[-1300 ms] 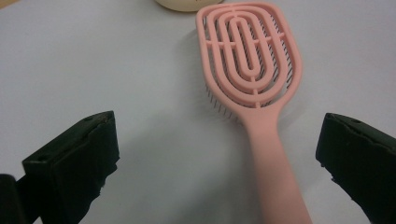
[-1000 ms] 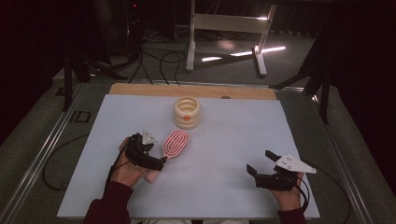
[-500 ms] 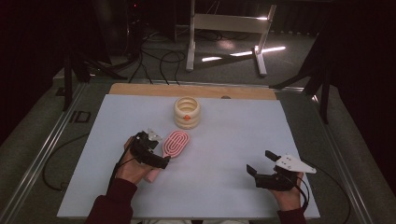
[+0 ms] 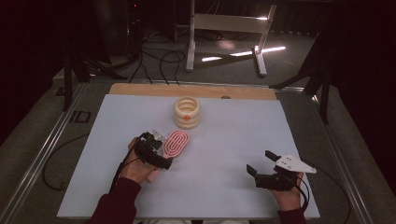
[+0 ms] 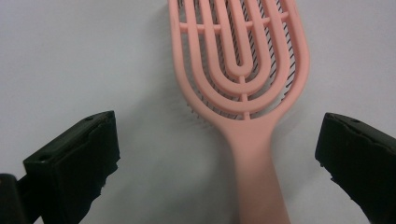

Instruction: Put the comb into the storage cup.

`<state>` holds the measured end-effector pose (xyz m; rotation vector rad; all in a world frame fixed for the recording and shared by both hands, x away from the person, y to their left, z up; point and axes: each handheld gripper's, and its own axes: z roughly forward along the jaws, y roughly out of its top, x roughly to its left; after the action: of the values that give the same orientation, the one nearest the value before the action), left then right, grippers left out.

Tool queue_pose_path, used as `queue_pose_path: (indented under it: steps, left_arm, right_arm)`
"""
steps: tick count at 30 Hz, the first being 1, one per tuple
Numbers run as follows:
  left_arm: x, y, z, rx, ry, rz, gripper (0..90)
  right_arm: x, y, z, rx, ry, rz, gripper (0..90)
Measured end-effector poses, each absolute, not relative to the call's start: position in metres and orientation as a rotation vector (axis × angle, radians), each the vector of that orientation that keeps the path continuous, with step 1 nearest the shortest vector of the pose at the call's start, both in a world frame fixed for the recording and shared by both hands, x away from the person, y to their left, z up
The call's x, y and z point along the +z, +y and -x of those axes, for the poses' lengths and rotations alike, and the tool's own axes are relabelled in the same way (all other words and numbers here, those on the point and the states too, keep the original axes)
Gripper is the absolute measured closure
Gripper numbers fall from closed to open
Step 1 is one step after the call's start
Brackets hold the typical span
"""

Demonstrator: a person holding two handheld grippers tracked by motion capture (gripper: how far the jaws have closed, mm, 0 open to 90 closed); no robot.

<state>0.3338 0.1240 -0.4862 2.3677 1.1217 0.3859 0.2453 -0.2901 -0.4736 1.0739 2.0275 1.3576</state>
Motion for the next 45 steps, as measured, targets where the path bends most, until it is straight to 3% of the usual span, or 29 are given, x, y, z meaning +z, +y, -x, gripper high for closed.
queue_pose_path:
  steps: [11,15,21,25,39,45]
  left_arm:
    - [-0.493,0.113,-0.334,0.314,1.137,-2.421,6.0]
    - [-0.495,0.109,-0.335,0.292,1.169,-2.434,16.2]
    - [-0.497,0.106,-0.335,0.288,1.223,-2.457,24.2]
    - [-0.499,0.109,-0.338,0.269,1.294,-2.442,37.5]
    - [-0.495,0.109,-0.341,0.227,1.293,-2.472,63.7]
    - [-0.494,0.110,-0.343,0.206,1.297,-2.472,67.8]
  right_arm:
    - [-0.474,-0.290,-0.246,1.359,2.027,-1.073,7.7]
    - [-0.474,-0.290,-0.245,1.358,2.026,-1.076,7.7]
    - [-0.474,-0.290,-0.246,1.359,2.025,-1.077,7.7]
    - [-0.474,-0.290,-0.246,1.358,2.026,-1.076,7.7]
    - [-0.475,-0.290,-0.246,1.354,2.031,-1.075,7.7]
    - [-0.475,-0.291,-0.246,1.354,2.034,-1.077,7.7]
